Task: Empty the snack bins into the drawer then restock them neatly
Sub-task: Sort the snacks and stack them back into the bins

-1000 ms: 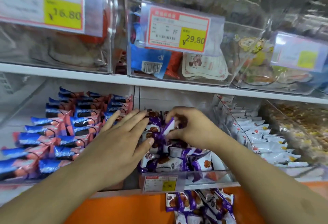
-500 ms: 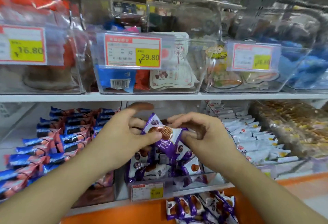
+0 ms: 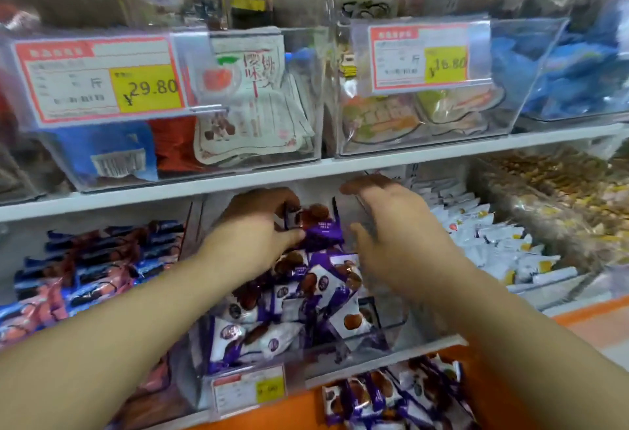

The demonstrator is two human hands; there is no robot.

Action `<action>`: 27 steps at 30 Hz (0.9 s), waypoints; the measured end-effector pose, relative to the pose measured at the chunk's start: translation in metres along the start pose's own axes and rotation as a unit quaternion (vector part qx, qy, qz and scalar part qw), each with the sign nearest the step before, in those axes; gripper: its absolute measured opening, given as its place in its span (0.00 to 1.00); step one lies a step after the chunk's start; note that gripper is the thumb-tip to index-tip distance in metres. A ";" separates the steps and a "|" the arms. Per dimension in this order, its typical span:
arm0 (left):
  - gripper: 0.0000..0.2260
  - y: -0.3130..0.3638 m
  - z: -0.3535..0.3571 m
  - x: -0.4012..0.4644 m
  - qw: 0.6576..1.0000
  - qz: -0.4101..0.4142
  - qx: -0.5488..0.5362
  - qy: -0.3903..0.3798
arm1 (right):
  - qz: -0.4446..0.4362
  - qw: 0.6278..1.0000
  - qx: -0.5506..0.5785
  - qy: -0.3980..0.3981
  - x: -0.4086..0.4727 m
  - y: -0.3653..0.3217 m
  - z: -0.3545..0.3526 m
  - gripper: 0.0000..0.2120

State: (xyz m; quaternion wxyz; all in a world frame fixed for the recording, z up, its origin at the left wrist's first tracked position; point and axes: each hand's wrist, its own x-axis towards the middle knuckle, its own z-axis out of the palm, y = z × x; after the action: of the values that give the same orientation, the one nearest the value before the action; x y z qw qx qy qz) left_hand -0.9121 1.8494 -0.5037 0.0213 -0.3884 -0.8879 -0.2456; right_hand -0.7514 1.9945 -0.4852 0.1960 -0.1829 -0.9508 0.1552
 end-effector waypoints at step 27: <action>0.08 0.014 0.069 0.027 0.969 -0.018 -0.125 -0.211 | -0.068 0.993 -0.090 -0.020 -0.007 0.041 0.019 0.18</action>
State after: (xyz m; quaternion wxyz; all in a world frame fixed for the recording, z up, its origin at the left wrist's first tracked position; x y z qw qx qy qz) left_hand -0.9104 1.9074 -0.5525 -0.2197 -0.4146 -0.8415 -0.2677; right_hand -0.7417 2.0234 -0.5186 0.1703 -0.1312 -0.9748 0.0591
